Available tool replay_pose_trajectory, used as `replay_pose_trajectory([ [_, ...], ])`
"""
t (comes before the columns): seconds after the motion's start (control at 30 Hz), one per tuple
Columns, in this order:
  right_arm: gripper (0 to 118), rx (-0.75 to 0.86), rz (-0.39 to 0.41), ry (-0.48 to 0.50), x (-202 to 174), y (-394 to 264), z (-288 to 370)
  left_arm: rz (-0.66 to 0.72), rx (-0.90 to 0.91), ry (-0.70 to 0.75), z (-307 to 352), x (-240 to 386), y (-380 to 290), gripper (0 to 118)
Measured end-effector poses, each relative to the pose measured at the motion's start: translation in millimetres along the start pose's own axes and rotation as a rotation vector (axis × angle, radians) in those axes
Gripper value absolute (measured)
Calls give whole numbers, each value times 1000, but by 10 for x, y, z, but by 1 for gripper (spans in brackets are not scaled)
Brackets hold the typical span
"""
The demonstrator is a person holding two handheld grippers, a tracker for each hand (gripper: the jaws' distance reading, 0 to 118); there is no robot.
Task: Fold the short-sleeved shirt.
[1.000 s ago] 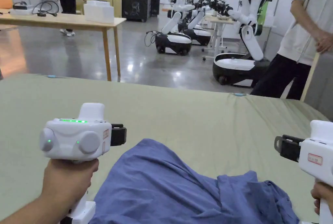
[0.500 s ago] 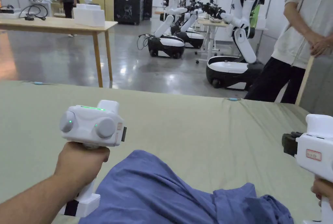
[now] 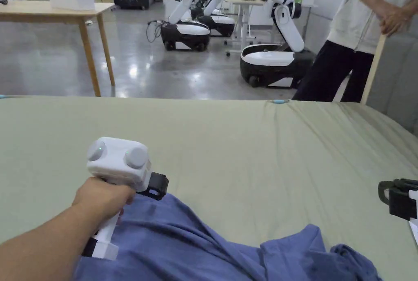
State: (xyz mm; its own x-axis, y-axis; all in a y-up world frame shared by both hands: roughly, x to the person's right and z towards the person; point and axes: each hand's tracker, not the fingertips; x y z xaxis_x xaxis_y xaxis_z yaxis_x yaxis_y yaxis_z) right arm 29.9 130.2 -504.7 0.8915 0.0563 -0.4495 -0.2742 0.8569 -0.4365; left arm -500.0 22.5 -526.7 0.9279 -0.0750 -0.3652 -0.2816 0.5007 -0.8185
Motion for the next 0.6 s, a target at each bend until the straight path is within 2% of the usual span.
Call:
replay_pose_trajectory([
  [0.03,0,-5,12,-6,16,-31,-3,26,32,-39,-34,-29,40,111],
  [0.1,0,-14,11,-11,62,-85,-8,59,30,-8,-90,-40,75,111],
  [0.17,0,-35,-3,-30,126,-120,-37,30,-3,-11,-192,-6,42,111],
  [0.2,0,-43,-9,-37,153,-130,-48,16,-13,-5,-211,36,-13,106],
  [0.27,0,-53,-19,-51,270,-160,-100,5,-43,-67,-269,108,-120,75],
  [0.3,0,-64,-28,-49,305,-165,-113,1,-52,-98,-265,161,-189,75],
  [0.33,0,-78,-35,-50,323,-168,-126,-13,12,-31,-178,216,-243,74],
  [0.37,0,-93,-42,-52,334,-169,-149,-37,51,-46,-109,258,-262,66],
  [0.4,0,-122,-54,-43,393,-176,-221,-27,21,-54,-92,284,-280,42],
  [0.43,1,-138,-64,-45,395,-165,-262,-24,21,-57,-58,306,-285,25],
  [0.47,1,-157,-83,-42,392,-144,-309,-28,23,-64,-38,321,-280,14],
  [0.5,6,-193,-117,-14,403,-124,-367,-37,12,-65,-32,342,-292,9],
  [0.53,20,-230,-152,19,419,-103,-426,-45,12,-59,-14,353,-314,8],
  [0.57,54,-260,-173,43,415,-77,-497,-46,8,-65,-3,358,-328,7],
  [0.6,83,-320,-172,66,408,-56,-588,-44,4,-66,-19,331,-316,7],
])
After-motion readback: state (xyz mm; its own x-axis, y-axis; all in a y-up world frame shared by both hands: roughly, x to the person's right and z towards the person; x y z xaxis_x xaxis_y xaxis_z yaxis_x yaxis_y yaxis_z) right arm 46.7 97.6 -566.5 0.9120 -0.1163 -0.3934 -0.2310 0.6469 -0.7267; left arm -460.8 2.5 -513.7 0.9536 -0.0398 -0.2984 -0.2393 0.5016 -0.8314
